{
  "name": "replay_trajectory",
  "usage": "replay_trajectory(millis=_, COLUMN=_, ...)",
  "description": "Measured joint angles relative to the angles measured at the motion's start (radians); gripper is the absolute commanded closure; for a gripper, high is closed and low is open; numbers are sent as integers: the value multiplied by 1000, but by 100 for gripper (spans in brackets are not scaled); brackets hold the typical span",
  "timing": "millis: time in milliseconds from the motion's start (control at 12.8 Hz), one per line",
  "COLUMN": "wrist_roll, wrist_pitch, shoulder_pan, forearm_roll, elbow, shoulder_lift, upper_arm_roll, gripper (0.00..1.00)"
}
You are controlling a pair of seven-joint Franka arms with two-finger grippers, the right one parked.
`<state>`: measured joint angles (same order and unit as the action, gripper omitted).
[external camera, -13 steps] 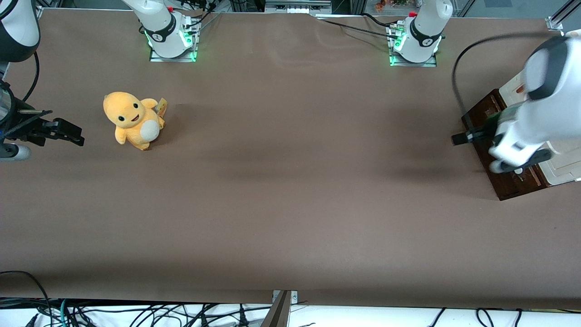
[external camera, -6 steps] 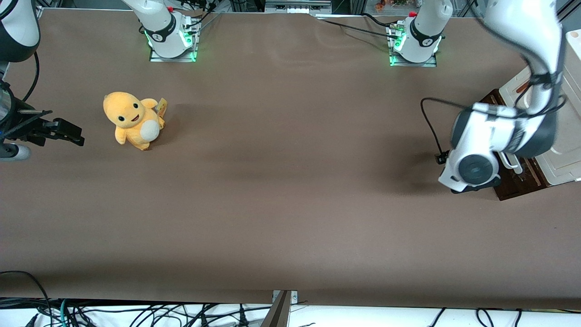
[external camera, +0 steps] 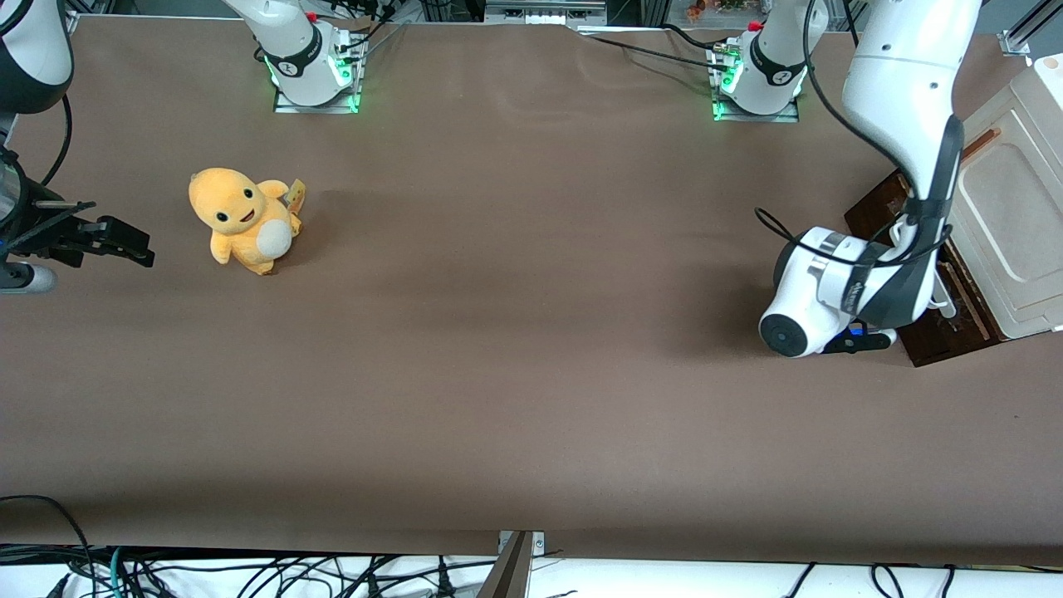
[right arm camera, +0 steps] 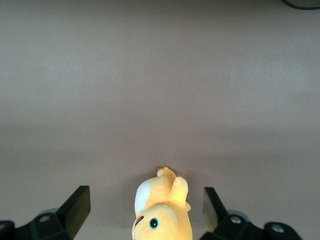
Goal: Open lower drawer with left arm only
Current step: 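Lower the left gripper onto the lower drawer's white handle and close it, then pull the gripped handle outward, sliding the lower drawer open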
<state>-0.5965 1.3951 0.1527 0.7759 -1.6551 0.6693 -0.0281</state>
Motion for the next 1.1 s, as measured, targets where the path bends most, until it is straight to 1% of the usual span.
replay_trajectory(millis=157, wrist_roll=-1, wrist_pitch=-41, shoulder_pan=0, forearm_roll=88, elbow=0, shoulder_lift=37, upper_arm_roll=2, gripper=0)
replay_trajectory(millis=313, wrist_roll=-3, wrist_pitch=-50, shoulder_pan=0, forearm_roll=142, elbow=0, shoulder_lift=68, upper_arm_roll=7, gripper=1)
replay_trajectory(millis=391, wrist_roll=-3, wrist_pitch=-54, shoulder_pan=-1, forearm_roll=167, elbow=0, shoulder_lift=80, upper_arm_roll=10, gripper=6)
replay_trajectory(millis=470, wrist_roll=-3, wrist_pitch=-57, shoulder_pan=-4, forearm_roll=186, elbow=0, shoulder_lift=90, upper_arm_roll=14, gripper=15)
replay_trajectory(millis=548, wrist_roll=-4, wrist_pitch=-59, shoulder_pan=-11, forearm_roll=199, elbow=0, shoulder_lift=99, upper_arm_roll=16, gripper=29)
replay_trajectory(millis=704, wrist_roll=-4, wrist_pitch=-59, shoulder_pan=-26, forearm_roll=207, elbow=1, shoulder_lift=106, upper_arm_roll=17, gripper=62)
replay_trajectory(millis=783, wrist_roll=-4, wrist_pitch=-59, shoulder_pan=-29, forearm_roll=207, elbow=1, shoulder_lift=106, upper_arm_roll=18, gripper=76)
replay_trajectory(millis=861, wrist_roll=-2, wrist_pitch=-62, shoulder_pan=-28, forearm_roll=207, elbow=2, shoulder_lift=106, upper_arm_roll=17, gripper=83)
replay_trajectory(millis=939, wrist_roll=2, wrist_pitch=-66, shoulder_pan=-26, forearm_roll=209, elbow=3, shoulder_lift=106, upper_arm_roll=16, gripper=93)
replay_trajectory(millis=1017, wrist_roll=9, wrist_pitch=-69, shoulder_pan=-23, forearm_roll=209, elbow=3, shoulder_lift=107, upper_arm_roll=16, gripper=100)
replay_trajectory(millis=1096, wrist_roll=14, wrist_pitch=-79, shoulder_pan=-20, forearm_roll=214, elbow=5, shoulder_lift=107, upper_arm_roll=16, gripper=100)
